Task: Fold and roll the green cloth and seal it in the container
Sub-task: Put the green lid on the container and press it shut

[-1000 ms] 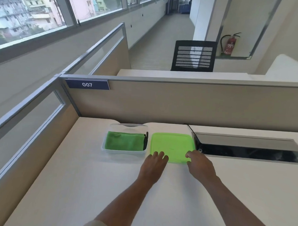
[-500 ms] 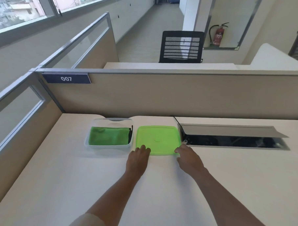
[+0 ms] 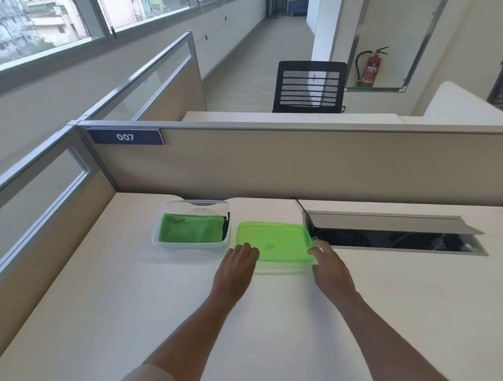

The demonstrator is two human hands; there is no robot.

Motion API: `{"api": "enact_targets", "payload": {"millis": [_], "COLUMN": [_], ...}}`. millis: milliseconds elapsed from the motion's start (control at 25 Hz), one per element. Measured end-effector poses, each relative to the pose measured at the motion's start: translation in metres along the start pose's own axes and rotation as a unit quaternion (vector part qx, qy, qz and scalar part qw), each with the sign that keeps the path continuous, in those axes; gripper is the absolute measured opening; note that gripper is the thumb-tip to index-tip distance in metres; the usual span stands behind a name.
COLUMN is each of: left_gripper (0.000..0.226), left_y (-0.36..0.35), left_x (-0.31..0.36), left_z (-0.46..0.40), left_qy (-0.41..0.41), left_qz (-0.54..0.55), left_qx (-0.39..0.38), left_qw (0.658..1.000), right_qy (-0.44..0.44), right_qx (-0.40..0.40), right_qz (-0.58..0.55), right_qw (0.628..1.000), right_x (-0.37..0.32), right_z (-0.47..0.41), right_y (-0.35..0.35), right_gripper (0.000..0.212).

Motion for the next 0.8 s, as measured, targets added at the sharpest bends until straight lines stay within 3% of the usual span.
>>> {"api": "enact_targets", "payload": {"millis": [160,280,440,640,800], "left_gripper": [0.032,0.026,0.017,0.045,0.063], "left_y": [0.027,0.045,0.064,0.071,0.078], "left_x": [-0.004,-0.011,-0.021,-0.044,-0.078], "left_z": [-0.005,-0.013,-0.025,-0.030,-0.020], "left_qy": [0.006,0.051,0.124,0.226,0.296], "left_qz": [0.052,0.123,0.218,0.341,0.326], "left_qx": [0.078,0.119,0.167,0.153,0.153], "left_qw": [0.996,0.984,0.954,0.899,0.885], "right_qy": [-0.029,-0.038,-0.058,-0.071,-0.085], "right_qx": [0.092,0.177,0.194,0.212,0.223], "right_qz": [-0.114,-0.210,-0.248,-0.284,-0.324], "right_qw": [0.989,0.961,0.947,0.933,0.916], "right_x": [0.000,-0.003,-0.006,-0.023,-0.058], "right_z": [0.004,0.006,0.006,0.001,-0.014], "right_y": [0.024,0.048,0.065,0.079,0.084], "right_gripper": [0.026,0.030,0.031,0.024,0.014]}}
Point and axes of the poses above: each hand's wrist, its own z-axis away from the middle knuckle, its own y-axis out of the back of the hand, x = y × z, the point moved 7 cm from there along -z, towards the middle knuckle, and after that the axes turned 11 degrees about x, right-handed, at the moved point
